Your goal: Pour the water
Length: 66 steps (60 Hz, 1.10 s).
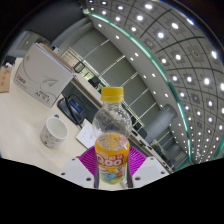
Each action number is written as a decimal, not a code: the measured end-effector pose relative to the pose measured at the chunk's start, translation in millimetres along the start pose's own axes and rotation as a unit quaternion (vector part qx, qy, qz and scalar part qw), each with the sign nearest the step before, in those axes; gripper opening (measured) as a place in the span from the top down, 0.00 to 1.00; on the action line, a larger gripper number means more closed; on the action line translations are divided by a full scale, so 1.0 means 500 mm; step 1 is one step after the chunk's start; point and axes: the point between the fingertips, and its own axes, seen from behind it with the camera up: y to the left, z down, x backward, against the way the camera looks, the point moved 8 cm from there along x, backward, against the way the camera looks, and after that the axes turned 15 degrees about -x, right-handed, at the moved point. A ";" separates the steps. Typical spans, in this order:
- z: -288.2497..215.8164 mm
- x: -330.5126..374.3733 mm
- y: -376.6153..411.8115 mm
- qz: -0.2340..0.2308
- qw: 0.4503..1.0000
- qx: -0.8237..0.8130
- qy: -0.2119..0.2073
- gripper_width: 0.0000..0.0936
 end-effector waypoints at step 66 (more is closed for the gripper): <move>-0.023 -0.206 0.044 -0.076 0.971 0.211 -0.084 0.60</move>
